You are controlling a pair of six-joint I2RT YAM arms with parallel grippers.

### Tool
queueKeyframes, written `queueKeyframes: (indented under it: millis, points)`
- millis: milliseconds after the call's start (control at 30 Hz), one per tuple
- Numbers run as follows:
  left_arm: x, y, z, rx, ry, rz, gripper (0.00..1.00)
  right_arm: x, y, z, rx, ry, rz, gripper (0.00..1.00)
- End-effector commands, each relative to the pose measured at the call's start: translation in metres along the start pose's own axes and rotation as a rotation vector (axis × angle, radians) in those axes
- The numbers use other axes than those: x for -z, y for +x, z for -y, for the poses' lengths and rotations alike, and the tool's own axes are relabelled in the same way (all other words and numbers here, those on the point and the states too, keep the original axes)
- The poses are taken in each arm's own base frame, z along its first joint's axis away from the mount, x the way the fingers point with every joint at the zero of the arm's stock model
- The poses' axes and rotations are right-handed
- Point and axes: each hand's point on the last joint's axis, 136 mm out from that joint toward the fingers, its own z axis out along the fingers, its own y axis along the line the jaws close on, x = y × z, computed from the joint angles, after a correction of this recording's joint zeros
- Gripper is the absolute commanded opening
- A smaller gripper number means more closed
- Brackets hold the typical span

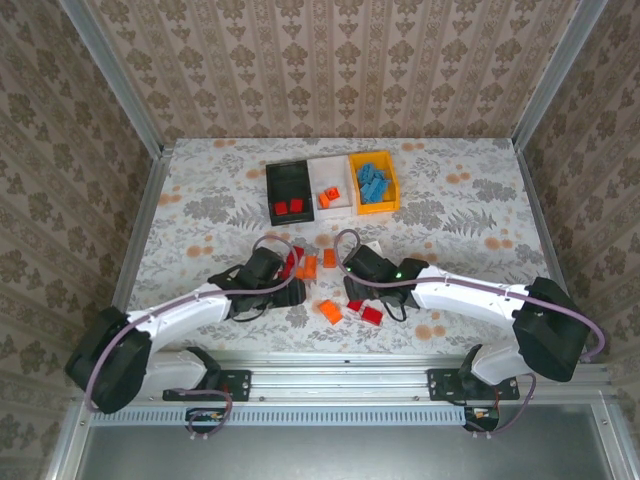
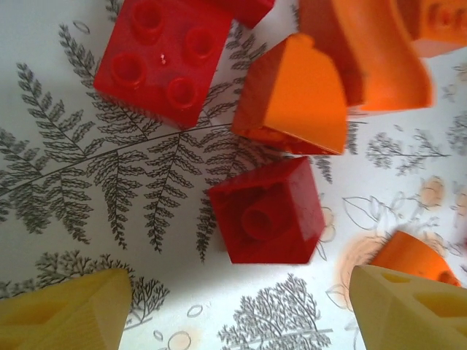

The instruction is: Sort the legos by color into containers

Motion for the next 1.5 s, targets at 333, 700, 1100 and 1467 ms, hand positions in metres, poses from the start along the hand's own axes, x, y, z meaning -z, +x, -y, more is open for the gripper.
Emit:
queueKeyframes:
  millis: [333,700,1100,1467]
  points:
    - [-0.034,-0.017,0.022,0.091,0.051,0.005,0.74,0.013,-0.013,0.014,-0.011,0.033,0.070,0.73]
    - [-0.048,-0.019,0.030,0.106,0.056,-0.004,0.65,0.007,-0.017,0.011,-0.014,0.008,0.081,0.72]
    - [-0.046,-0.051,0.025,0.024,0.043,0.039,0.59,0.007,-0.016,0.015,-0.020,-0.006,0.094,0.72]
    - [-0.049,-0.059,0.008,-0.040,-0.013,0.050,0.59,0.008,-0.018,0.015,-0.031,-0.020,0.103,0.72]
